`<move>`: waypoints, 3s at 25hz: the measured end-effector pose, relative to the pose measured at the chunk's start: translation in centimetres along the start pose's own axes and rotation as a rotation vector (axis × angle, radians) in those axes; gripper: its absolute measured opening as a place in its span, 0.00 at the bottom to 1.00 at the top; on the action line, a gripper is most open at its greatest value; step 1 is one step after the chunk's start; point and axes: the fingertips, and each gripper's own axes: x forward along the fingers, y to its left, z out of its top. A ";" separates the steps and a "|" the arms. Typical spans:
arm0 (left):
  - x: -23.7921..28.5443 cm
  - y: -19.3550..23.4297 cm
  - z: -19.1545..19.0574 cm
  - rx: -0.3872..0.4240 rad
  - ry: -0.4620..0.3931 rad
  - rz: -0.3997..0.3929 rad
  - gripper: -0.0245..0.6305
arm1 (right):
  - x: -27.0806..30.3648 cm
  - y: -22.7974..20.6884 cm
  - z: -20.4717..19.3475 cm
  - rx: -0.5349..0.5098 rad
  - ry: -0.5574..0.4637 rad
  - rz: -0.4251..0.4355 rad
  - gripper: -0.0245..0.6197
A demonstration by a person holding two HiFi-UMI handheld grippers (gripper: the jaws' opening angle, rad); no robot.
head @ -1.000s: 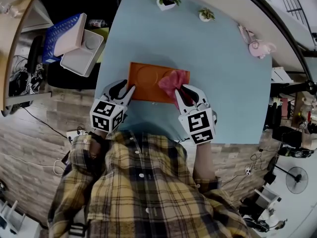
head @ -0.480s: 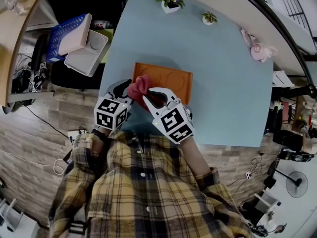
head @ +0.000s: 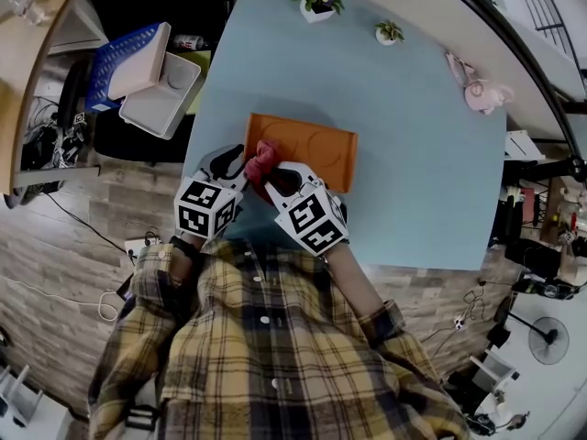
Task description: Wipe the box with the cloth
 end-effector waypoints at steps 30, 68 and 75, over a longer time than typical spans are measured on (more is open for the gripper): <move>-0.1 -0.1 0.0 0.007 -0.004 0.002 0.24 | -8.6 -6.7 -10.2 0.136 0.197 -0.214 0.11; -4.7 -2.7 6.2 0.219 -0.121 0.089 0.25 | -19.1 -9.2 -2.4 0.283 -0.308 -0.421 0.11; -8.3 -3.7 9.5 0.209 -0.221 0.090 0.24 | -20.5 -8.2 1.9 0.383 -0.576 -0.406 0.11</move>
